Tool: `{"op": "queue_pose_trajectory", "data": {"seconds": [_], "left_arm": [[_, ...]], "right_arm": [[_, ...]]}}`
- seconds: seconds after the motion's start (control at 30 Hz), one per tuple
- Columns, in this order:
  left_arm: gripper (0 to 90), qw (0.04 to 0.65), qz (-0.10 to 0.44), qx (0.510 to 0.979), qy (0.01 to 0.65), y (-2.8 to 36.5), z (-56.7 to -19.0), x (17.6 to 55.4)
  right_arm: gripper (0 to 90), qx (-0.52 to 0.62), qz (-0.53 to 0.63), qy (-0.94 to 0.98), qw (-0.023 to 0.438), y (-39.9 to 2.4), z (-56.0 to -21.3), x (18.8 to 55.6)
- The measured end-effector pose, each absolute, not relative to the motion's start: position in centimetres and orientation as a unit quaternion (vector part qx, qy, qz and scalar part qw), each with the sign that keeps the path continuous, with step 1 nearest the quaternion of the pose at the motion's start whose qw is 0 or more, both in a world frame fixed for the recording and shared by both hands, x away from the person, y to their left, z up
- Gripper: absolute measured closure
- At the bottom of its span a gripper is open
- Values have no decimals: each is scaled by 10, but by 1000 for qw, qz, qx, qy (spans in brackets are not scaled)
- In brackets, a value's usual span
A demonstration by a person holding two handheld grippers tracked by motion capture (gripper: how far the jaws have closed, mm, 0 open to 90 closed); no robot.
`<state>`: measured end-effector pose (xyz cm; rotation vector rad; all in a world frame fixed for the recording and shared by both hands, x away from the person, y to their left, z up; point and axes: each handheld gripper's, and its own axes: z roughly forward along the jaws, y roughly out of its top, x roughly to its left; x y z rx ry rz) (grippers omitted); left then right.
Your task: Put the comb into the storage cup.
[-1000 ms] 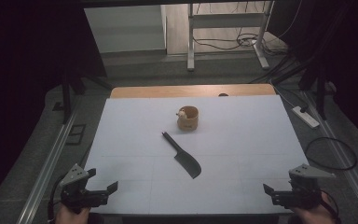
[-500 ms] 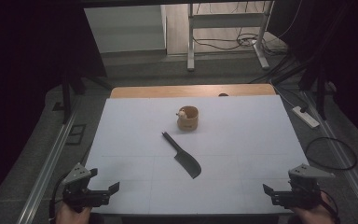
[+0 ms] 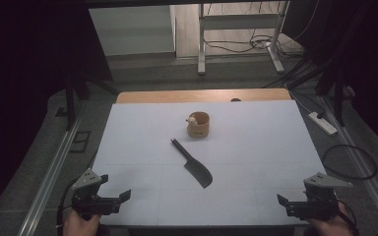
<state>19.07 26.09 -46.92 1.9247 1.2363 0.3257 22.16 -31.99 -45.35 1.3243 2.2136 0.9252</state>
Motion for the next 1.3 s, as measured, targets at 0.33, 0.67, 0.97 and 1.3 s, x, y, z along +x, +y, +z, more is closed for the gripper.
{"op": "queue_pose_trajectory", "data": {"seconds": [0.33, 0.67, 0.97, 1.3], "left_arm": [[0, 421, 91, 770, 471, 253, -470, 208], [0, 424, 93, 772, 464, 248, -466, 221], [0, 417, 93, 775, 465, 243, -464, 231], [0, 411, 80, 782, 462, 233, -465, 247]], "right_arm": [[0, 471, 331, 793, 200, -319, -454, 222], [0, 469, 329, 795, 200, -319, -454, 222], [0, 468, 328, 795, 201, -318, -454, 222], [0, 468, 328, 796, 201, -318, -454, 222]]}}
